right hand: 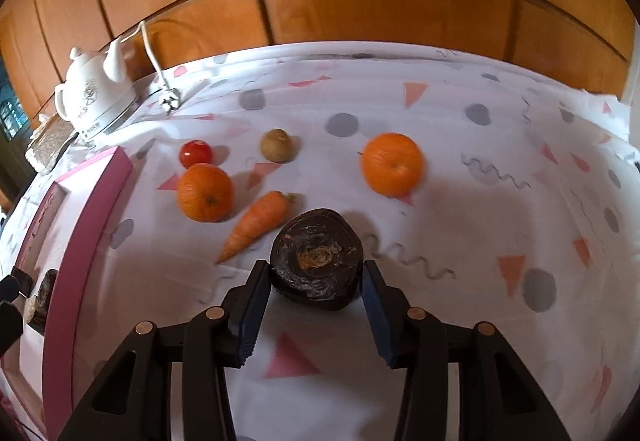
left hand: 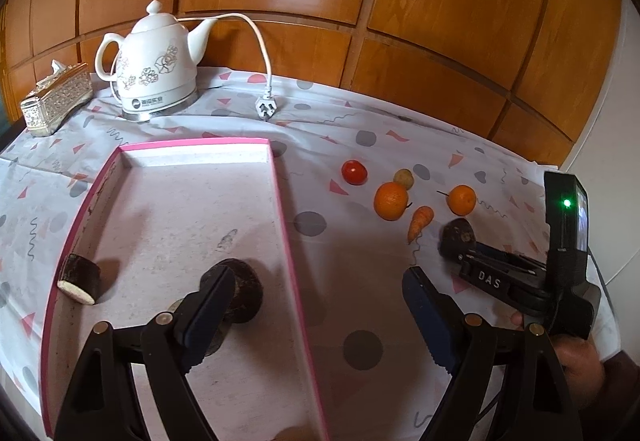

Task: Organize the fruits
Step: 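Grasp the dark round root with the right gripper, then grasp the large orange with the left gripper while the right holds the root, then lift the orange and root and move both grippers toward the tray, then lower the orange into the tray with the left gripper while the right releases the root there, then move the right gripper to the carrot and close on it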

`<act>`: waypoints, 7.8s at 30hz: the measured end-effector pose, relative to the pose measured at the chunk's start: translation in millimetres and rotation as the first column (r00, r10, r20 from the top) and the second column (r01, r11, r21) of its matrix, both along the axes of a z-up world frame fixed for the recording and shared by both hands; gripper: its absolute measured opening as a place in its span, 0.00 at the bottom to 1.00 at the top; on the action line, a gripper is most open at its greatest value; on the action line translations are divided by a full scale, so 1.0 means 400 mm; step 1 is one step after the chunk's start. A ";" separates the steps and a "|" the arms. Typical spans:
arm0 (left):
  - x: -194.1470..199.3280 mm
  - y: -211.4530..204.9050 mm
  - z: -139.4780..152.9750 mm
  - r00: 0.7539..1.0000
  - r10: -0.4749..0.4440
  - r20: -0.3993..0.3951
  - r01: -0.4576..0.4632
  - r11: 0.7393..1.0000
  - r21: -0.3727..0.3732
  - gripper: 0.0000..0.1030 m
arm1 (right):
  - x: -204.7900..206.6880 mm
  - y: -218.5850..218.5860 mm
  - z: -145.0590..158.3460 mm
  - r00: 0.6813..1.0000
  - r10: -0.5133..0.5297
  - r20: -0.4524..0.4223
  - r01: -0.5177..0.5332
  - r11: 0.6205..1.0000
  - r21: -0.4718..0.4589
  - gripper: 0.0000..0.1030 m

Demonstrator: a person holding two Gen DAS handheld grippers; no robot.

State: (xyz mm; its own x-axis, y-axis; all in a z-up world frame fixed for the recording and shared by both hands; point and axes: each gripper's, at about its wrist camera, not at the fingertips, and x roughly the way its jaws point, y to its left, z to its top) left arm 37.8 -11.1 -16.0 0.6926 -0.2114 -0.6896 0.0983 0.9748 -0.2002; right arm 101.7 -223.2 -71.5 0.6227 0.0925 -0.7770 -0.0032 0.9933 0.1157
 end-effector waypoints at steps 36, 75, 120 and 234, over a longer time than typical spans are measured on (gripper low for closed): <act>0.258 -0.219 -0.082 0.996 0.016 -0.089 -0.014 1.000 0.017 0.75 | -0.039 -0.064 -0.006 0.997 -0.079 0.013 0.079 0.996 -0.052 0.45; 0.112 -0.155 -0.124 0.991 -0.107 -0.077 0.110 0.994 0.026 0.37 | -0.037 -0.058 -0.017 0.998 -0.062 0.012 0.063 0.996 -0.068 0.46; 0.026 -0.142 -0.039 0.991 -0.131 0.011 0.130 0.991 0.044 0.35 | -0.072 -0.024 0.005 0.999 -0.033 -0.018 0.030 0.991 -0.129 0.42; 0.087 -0.068 -0.033 0.999 0.013 -0.036 -0.011 0.998 0.055 0.64 | 0.016 0.009 0.034 1.000 -0.017 0.023 0.016 0.999 0.052 0.41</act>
